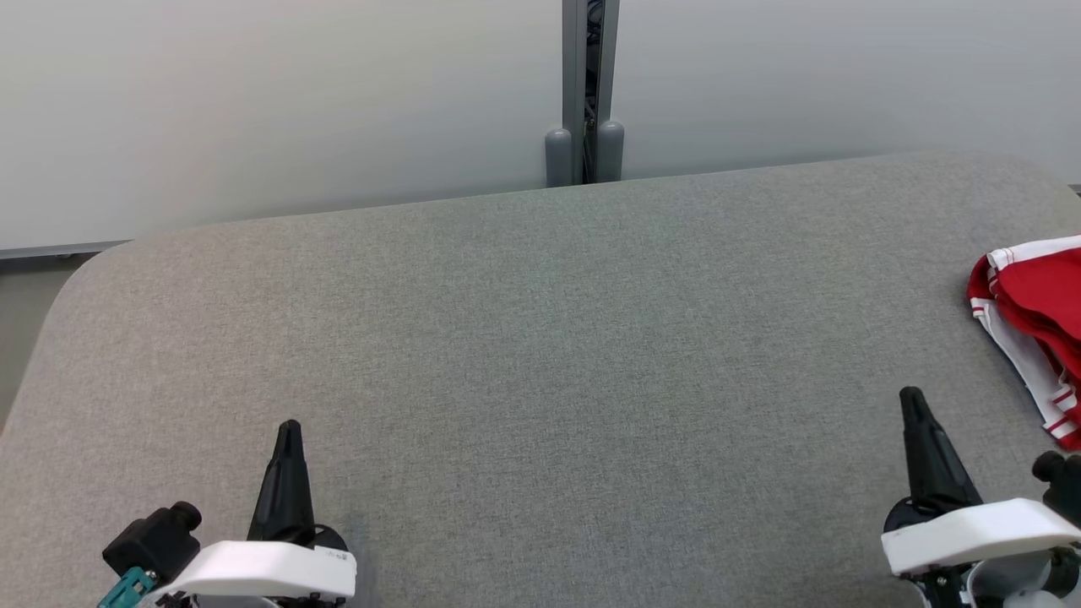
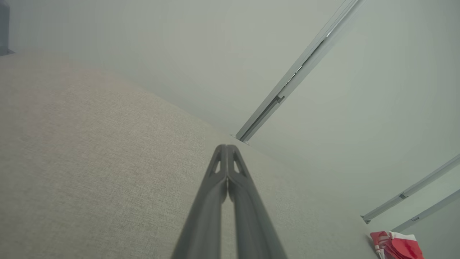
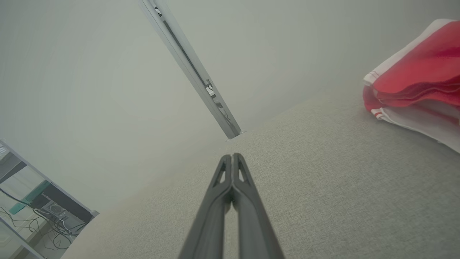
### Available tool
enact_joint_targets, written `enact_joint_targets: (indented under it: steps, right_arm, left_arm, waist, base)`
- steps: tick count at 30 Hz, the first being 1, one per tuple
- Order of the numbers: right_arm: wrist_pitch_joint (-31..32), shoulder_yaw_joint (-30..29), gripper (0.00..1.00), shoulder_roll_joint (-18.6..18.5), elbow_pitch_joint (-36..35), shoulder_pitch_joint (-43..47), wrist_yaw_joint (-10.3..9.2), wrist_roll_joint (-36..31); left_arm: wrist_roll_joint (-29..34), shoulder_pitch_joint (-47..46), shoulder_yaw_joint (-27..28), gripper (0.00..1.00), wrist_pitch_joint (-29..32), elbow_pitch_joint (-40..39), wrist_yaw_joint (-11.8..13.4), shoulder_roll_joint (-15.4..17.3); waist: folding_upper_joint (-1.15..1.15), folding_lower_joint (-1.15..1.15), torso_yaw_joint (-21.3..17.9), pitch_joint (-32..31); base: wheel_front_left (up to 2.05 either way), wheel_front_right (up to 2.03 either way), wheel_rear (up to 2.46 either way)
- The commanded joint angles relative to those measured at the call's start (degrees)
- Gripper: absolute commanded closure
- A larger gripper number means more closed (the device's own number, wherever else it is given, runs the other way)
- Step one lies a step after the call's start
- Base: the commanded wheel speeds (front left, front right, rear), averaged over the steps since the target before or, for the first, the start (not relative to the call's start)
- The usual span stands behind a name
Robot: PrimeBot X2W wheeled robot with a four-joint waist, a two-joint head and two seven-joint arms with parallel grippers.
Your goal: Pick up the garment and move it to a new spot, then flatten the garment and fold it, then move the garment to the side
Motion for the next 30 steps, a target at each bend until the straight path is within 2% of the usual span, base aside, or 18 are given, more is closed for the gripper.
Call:
enact_joint_targets:
  steps: [1, 30]
  right_arm:
    - [0.7, -1.1, 1.00, -0.5, -0.3, -2.0, 0.00, 2.2]
    - [9.8, -9.9, 1.00, -1.5, 4.2, -5.4, 0.00, 23.1]
  left_arm:
    - [-2.1, -2.3, -0.3, 1.00, 0.2, -0.2, -0.4, 0.3]
    - [-23.3, -10.0, -3.9, 1.00, 2.5, 6.2, -3.3, 0.4]
  waist:
    - [0.00, 0.00, 0.0, 0.0]
    - [0.00, 0.00, 0.7, 0.0]
  base:
    - [0.00, 0.00, 0.00]
    - [0.00, 0.00, 0.00]
